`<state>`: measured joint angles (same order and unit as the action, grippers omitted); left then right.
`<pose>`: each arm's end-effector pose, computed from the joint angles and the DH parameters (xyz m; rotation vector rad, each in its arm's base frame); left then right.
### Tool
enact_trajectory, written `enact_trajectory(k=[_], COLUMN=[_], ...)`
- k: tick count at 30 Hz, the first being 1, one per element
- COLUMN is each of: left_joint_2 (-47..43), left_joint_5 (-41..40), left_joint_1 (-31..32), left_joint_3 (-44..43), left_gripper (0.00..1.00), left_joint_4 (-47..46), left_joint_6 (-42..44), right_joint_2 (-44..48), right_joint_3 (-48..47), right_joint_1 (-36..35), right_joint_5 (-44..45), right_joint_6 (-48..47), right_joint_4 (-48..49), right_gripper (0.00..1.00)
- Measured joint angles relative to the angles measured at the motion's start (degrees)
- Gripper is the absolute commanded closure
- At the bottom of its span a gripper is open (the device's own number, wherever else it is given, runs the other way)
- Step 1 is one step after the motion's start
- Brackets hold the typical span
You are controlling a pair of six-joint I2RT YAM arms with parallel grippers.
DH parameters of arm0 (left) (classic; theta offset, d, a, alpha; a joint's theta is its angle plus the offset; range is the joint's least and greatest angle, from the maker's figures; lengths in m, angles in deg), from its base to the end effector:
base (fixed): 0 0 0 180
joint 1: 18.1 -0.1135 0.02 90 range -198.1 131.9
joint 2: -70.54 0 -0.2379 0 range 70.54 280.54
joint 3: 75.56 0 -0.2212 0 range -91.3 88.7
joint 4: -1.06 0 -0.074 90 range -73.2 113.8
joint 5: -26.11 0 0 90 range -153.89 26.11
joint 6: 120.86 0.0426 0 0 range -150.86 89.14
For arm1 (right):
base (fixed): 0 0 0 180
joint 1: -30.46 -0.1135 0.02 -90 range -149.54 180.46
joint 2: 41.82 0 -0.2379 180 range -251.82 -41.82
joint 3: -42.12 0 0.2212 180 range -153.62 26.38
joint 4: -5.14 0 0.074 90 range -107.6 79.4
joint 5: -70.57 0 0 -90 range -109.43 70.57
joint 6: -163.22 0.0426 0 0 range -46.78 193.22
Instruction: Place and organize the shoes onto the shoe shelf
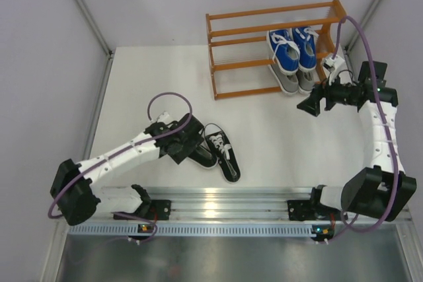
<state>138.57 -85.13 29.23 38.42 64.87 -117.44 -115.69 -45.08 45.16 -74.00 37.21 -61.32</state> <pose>0.1460 -0.1356 0.2226 -0.9797 2.4339 -0.3243 0.2297 -0.0244 0.3141 -0.7410 1.9913 0.6771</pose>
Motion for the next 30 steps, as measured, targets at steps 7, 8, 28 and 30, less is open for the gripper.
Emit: enact_trajectory(k=[7, 8, 28, 30], left_joint_2=[10.51, 11.32, 1.07, 5.2], left_joint_5=[4.17, 4.9, 2.51, 3.23], left_joint_1=[-3.32, -4.13, -4.81, -3.98], left_joint_3=[-1.42, -1.14, -23.82, -32.22], left_gripper=[0.45, 0.61, 1.0, 1.0], left_joint_4=[1.99, 0.66, -3.91, -4.76], left_joint_6=[-0.33, 0.0, 29.97, 34.56], right_joint_2=[1.42, 1.53, 2.71, 2.43], right_joint_3=[2.6, 2.6, -2.99, -6.38], right_joint_1=[-0.04, -0.07, -15.98, -16.06], right_joint_5=[-1.25, -1.38, -5.97, -5.25], right_joint_6=[-0.22, -0.22, -7.69, -4.79], right_joint_4=[-0.63, -0.7, -11.52, -9.64], right_gripper=[0.12, 0.12, 0.14, 0.14])
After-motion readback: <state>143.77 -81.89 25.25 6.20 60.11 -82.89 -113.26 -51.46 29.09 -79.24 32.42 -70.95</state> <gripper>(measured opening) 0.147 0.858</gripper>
